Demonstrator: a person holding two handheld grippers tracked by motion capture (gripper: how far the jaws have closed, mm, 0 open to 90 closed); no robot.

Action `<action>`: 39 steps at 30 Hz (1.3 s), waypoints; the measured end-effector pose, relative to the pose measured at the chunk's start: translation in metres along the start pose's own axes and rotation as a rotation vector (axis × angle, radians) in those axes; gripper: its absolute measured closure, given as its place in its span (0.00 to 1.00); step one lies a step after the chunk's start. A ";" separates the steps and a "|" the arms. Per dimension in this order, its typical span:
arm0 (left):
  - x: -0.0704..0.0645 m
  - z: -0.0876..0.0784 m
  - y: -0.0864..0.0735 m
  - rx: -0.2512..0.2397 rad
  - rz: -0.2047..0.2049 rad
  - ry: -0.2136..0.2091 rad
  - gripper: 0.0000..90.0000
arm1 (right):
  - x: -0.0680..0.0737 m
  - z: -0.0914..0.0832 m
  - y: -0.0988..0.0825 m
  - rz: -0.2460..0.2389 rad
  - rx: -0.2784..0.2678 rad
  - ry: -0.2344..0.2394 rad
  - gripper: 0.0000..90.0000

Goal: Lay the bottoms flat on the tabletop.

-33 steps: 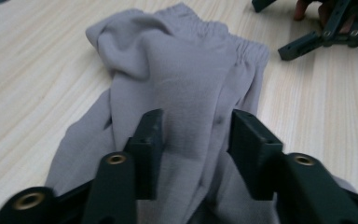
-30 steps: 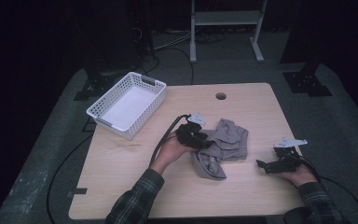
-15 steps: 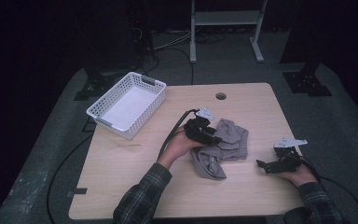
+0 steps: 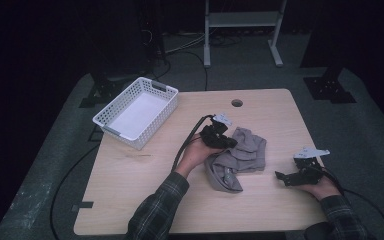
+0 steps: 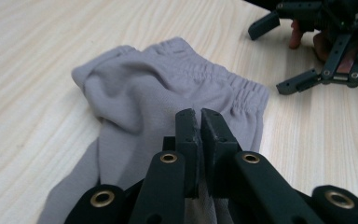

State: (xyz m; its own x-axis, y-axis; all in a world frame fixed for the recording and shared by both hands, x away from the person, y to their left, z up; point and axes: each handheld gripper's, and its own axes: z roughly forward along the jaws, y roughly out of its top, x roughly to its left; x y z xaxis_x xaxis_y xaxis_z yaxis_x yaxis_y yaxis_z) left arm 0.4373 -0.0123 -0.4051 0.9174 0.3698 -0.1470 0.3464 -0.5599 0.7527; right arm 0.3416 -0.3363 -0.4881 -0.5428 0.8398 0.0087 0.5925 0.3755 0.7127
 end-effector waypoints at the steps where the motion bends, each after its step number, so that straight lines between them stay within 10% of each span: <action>1: -0.001 -0.003 0.001 -0.010 0.002 0.007 0.96 | 0.000 0.000 0.000 0.000 0.000 0.000 0.01; 24: 0.012 -0.059 -0.022 -0.067 -0.038 0.094 0.95 | 0.000 0.000 0.000 0.002 -0.001 -0.001 0.01; 39: 0.000 -0.031 -0.007 -0.068 0.016 0.023 0.72 | 0.000 0.000 0.000 0.003 -0.002 -0.001 0.01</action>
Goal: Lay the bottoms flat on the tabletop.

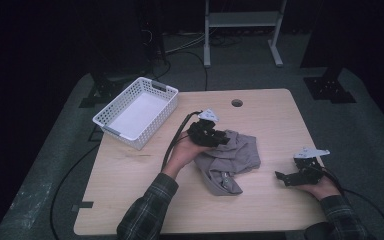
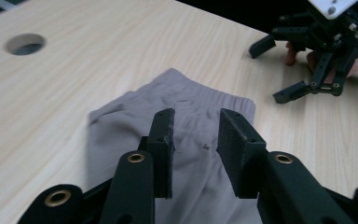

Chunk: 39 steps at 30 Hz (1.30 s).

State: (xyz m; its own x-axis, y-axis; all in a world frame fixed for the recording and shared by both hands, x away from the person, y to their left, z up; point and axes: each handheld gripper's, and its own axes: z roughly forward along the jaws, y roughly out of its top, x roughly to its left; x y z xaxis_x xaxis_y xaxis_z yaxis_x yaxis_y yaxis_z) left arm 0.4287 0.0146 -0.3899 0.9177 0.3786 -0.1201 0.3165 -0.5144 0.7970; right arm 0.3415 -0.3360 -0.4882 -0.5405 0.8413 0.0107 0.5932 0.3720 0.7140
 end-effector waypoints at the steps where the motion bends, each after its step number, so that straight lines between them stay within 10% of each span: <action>1: -0.002 0.006 0.000 0.018 0.008 -0.007 0.70 | 0.000 0.000 0.000 0.000 0.000 0.000 0.01; 11: -0.001 0.043 -0.006 0.109 -0.011 -0.003 0.62 | 0.000 0.000 0.000 -0.002 0.001 0.000 0.01; 19: 0.005 0.045 -0.010 0.125 -0.038 0.013 0.94 | 0.000 0.000 0.000 -0.003 0.000 0.000 0.01; 39: 0.018 -0.056 -0.029 -0.026 -0.072 0.167 0.95 | 0.000 0.000 0.000 -0.001 0.000 -0.001 0.01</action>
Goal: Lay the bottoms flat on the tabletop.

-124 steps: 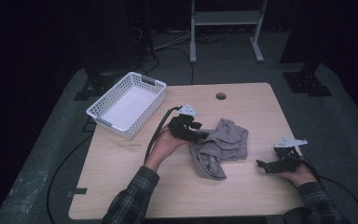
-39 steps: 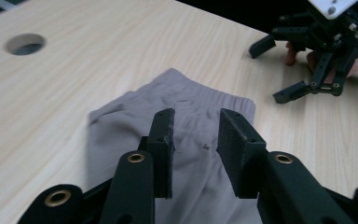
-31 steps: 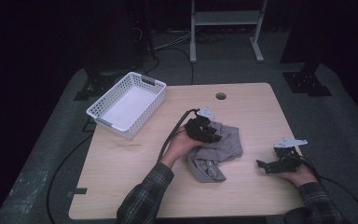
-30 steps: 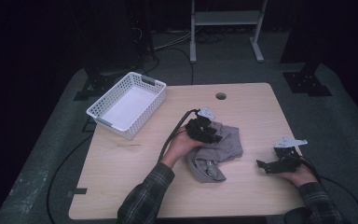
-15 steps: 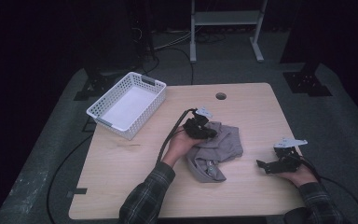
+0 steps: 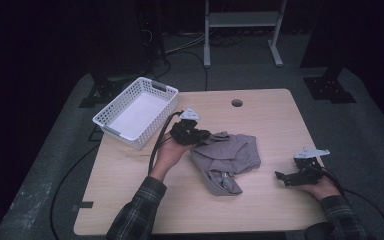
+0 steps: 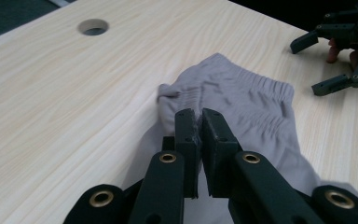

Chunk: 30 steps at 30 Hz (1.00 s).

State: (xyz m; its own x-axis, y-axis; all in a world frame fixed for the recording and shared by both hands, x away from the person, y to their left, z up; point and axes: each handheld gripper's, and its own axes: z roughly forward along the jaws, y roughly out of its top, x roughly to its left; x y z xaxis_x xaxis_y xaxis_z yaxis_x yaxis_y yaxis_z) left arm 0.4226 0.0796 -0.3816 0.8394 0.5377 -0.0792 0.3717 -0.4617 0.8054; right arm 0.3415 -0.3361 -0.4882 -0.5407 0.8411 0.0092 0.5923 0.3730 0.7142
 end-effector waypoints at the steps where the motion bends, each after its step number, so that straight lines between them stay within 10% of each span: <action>1: 0.002 -0.004 -0.003 -0.001 -0.001 0.008 0.95 | 0.000 0.000 0.000 0.002 0.001 0.000 0.01; 17: 0.014 -0.048 -0.041 0.007 -0.066 0.078 0.95 | 0.000 -0.002 0.005 -0.018 0.057 0.014 0.05; 30: 0.013 -0.044 -0.046 0.022 -0.066 0.064 0.95 | 0.039 0.017 0.062 -0.030 -0.015 0.139 0.08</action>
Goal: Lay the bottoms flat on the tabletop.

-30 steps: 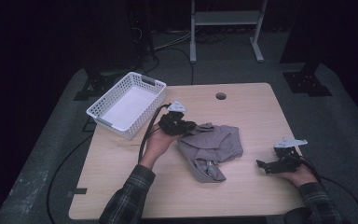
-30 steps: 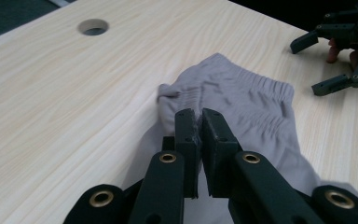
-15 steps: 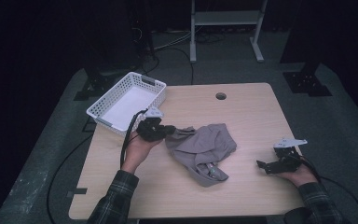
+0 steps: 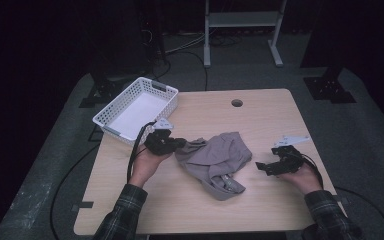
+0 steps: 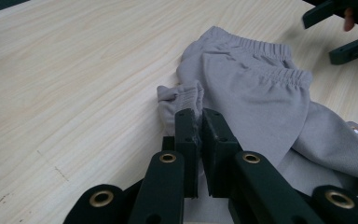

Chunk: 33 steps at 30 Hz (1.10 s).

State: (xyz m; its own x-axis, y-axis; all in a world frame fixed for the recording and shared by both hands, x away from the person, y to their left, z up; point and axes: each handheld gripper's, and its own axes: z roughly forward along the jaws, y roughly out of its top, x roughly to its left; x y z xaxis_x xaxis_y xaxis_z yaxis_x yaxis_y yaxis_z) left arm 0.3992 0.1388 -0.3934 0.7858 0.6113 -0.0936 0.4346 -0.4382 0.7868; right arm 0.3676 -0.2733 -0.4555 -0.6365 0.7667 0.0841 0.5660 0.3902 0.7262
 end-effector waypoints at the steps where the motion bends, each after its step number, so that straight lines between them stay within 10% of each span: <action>1: 0.000 0.000 0.000 0.001 -0.001 0.000 0.95 | 0.003 0.004 0.003 -0.006 0.006 0.003 0.08; 14: -0.003 -0.001 -0.002 -0.005 -0.006 -0.018 0.95 | 0.015 0.038 0.031 -0.010 -0.001 0.045 0.19; 20: -0.006 -0.003 -0.004 0.000 -0.005 -0.020 0.95 | 0.013 0.041 0.028 -0.010 0.041 0.073 0.50; 25: -0.009 -0.009 -0.009 0.006 -0.008 -0.023 0.95 | 0.013 0.037 0.029 -0.036 0.021 0.042 0.68; 33: -0.014 -0.025 -0.031 0.033 -0.026 -0.016 0.95 | 0.013 0.034 0.029 -0.063 0.021 0.001 0.70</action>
State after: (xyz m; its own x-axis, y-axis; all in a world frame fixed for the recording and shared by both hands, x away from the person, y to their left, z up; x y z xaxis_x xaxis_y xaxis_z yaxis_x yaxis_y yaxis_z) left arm 0.3636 0.1602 -0.4009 0.7807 0.6126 -0.1236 0.4692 -0.4440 0.7634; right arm 0.3937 -0.2350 -0.4559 -0.6718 0.7397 0.0389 0.5356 0.4488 0.7153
